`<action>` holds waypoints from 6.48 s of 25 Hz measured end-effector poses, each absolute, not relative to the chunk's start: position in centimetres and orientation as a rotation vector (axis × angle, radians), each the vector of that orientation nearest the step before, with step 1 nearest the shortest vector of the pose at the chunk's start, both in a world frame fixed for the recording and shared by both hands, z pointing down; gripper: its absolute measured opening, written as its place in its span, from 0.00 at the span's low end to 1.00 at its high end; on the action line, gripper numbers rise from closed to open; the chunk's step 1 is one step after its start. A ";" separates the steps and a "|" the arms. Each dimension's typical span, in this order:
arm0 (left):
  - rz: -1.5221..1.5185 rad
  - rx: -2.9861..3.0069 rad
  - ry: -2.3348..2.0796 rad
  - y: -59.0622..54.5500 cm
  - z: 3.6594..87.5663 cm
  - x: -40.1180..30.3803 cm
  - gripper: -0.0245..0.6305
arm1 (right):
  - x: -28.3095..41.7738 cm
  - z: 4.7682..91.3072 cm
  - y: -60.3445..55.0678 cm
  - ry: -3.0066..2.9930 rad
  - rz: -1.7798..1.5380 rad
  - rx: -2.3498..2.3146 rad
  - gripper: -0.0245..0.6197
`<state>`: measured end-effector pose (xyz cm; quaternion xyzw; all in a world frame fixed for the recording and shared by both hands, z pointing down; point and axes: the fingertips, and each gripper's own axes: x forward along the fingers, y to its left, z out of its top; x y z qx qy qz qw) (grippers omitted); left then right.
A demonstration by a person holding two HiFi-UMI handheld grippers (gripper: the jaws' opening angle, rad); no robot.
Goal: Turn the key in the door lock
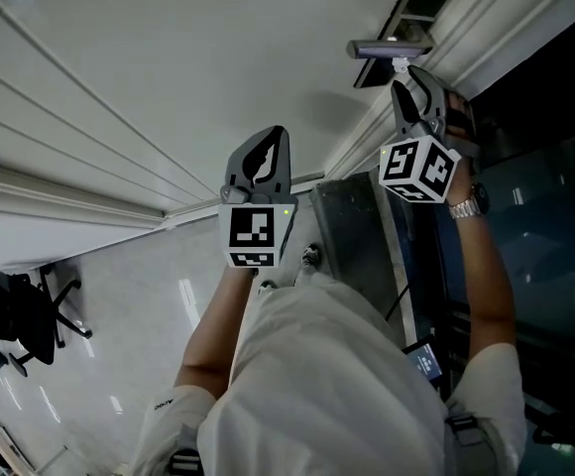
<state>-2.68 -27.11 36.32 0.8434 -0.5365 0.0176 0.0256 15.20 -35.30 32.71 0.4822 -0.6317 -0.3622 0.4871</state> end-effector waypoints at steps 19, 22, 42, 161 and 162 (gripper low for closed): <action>0.066 2.582 -1.677 -26.8 36.2 -3.2 0.05 | 15.3 33.4 -39.0 -1.272 -1.077 1.152 0.20; 0.064 2.574 -1.682 -26.7 36.3 -3.5 0.05 | 15.7 33.1 -39.0 -1.263 -1.095 1.215 0.06; 0.097 2.567 -1.687 -25.2 36.8 -4.0 0.05 | 15.7 32.2 -39.0 -1.874 -0.341 1.703 0.06; 0.137 2.541 -1.740 -24.3 36.5 -3.0 0.05 | 14.9 31.7 -38.4 -1.726 -0.828 1.559 0.09; 0.136 2.542 -1.740 -24.4 36.5 -3.0 0.05 | 14.9 31.7 -38.5 -1.751 -0.808 1.566 0.08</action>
